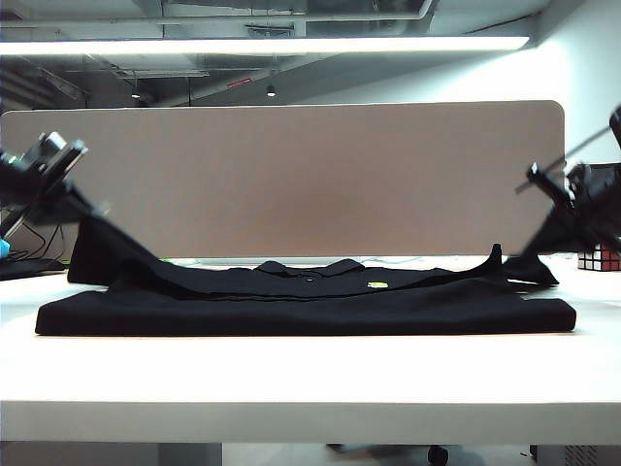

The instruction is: Fold the bottom side of the T-shirt horizontally towards the center, about one-third of the way, then fold the sleeve back towards the center, creating a straight line along the edge of the T-shirt, and finally fold the bottom of the T-shirt up towards the top, creating a neat rectangle.

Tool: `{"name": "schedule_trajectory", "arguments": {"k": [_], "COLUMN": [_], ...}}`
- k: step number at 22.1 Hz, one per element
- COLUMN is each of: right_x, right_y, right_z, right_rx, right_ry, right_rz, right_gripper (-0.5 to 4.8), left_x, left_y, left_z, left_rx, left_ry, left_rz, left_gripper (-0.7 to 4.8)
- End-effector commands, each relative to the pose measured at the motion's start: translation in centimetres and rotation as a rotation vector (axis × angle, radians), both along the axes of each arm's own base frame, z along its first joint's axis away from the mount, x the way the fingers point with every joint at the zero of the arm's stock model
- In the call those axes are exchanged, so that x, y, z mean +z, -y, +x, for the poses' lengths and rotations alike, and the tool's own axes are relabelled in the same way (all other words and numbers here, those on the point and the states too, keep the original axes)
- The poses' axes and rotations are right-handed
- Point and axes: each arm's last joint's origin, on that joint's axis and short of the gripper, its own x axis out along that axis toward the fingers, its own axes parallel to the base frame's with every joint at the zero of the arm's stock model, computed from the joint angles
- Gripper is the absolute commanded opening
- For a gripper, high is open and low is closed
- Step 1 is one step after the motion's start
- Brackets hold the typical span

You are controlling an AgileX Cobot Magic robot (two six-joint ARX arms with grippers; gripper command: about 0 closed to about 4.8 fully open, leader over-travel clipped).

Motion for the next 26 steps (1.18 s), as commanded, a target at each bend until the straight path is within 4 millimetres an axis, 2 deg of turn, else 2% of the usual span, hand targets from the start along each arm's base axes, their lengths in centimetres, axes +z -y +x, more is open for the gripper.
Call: {"name": "schedule_trajectory", "arguments": {"k": [1,6,9,13,18,20,23,26], "right_x": [1.6,3.0,4.0,3.9,2.4,1.5,0.3,-0.5], "right_y": [-1.5,-5.6,-9.6,-13.3,-16.8,-17.7,-17.9,-17.6], "right_z": [0.1,0.8,1.1,0.6,-1.0,-1.8,-2.6,-3.0], "right_rx": [0.047,0.152,0.248,0.33,0.458,0.505,0.57,0.587], "right_ry": [0.067,0.112,0.152,0.143,0.045,-0.013,-0.101,-0.157], "right_rz": [-0.008,-0.007,-0.021,-0.043,-0.187,-0.239,-0.291,-0.372], "right_gripper": [-0.05,-0.05,-0.05,-0.05,-0.05,-0.05,-0.05,-0.05], "left_x": [0.7,0.5,0.3,-0.3,-2.0,-3.1,-4.4,-4.8], "left_y": [2.8,9.2,13.6,17.7,20.0,19.9,19.4,18.7], "left_z": [0.2,0.6,0.3,-0.6,-2.2,-2.8,-4.0,-4.3], "left_rx": [-0.056,-0.179,-0.259,-0.332,-0.441,-0.489,-0.621,-0.58], "left_ry": [0.042,0.067,0.071,0.057,-0.03,-0.101,-0.168,-0.239], "left_rz": [0.064,0.125,0.166,0.257,0.451,0.527,0.658,0.826], "left_gripper": [-0.06,-0.06,-0.06,-0.06,-0.06,-0.06,-0.06,-0.06]}}
